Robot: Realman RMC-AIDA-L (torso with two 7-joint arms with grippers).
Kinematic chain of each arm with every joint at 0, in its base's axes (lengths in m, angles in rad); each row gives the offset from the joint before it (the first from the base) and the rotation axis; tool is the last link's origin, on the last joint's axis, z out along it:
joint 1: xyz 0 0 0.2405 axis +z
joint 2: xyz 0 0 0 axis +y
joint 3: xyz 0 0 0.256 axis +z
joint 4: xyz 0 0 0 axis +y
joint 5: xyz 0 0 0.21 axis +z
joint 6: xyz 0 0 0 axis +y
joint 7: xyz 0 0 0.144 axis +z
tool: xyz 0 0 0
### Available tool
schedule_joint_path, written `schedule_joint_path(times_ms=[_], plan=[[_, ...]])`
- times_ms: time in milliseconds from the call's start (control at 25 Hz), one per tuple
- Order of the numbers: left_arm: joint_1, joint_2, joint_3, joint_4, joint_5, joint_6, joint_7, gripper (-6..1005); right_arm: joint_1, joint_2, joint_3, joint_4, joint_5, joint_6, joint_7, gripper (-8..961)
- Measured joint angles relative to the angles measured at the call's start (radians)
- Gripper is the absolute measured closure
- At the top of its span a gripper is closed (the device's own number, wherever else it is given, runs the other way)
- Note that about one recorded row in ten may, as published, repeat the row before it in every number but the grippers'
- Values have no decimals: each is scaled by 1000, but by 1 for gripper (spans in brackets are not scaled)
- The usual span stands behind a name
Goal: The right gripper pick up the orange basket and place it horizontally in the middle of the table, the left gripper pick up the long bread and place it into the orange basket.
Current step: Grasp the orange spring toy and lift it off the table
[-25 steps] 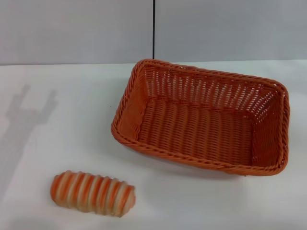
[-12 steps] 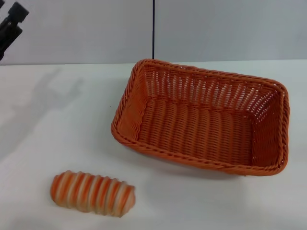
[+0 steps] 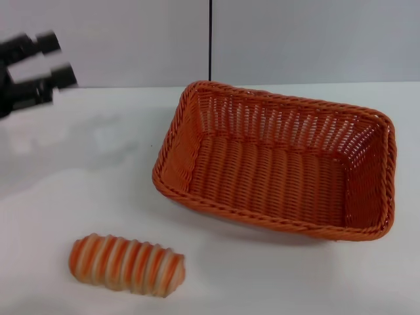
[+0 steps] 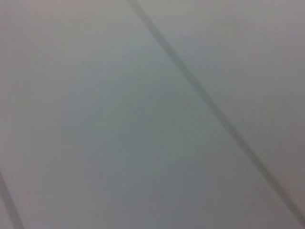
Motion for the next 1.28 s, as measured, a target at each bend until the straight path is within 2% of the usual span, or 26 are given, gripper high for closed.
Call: schedule_joint_path(times_ms=[160,240,360,600,640,720,880,960,1000,1280], plan=[[0,7,-21,80,171,51,-76,232,-5,7,1,-41,96,-44,12,365],[-2,7,-29,86,203,57,-87,232,-6,7,1,-44,100,-60,13,365],[-12,-10,-84,97,393,69,-115,232,-1,7,1,-50,109,-89,18,365],[-13,-26,-104,94,526,64,-113,233,15,8,1,-52,114,-137,23,365],[-13,-37,-104,92,576,54,-109,234,19,8,1,-52,117,-145,24,365],[-13,-42,-104,91,595,48,-109,234,28,9,2,-53,122,-159,25,365],[-13,-66,-103,89,635,30,-105,235,42,11,2,-53,124,-164,26,365],[-12,-69,-103,89,639,28,-104,235,52,11,1,-53,125,-164,26,365],[-8,-80,-104,84,662,25,-97,235,52,11,1,-53,125,-164,26,365],[-3,-86,-104,20,710,16,-72,236,59,17,1,-53,124,-174,22,364]])
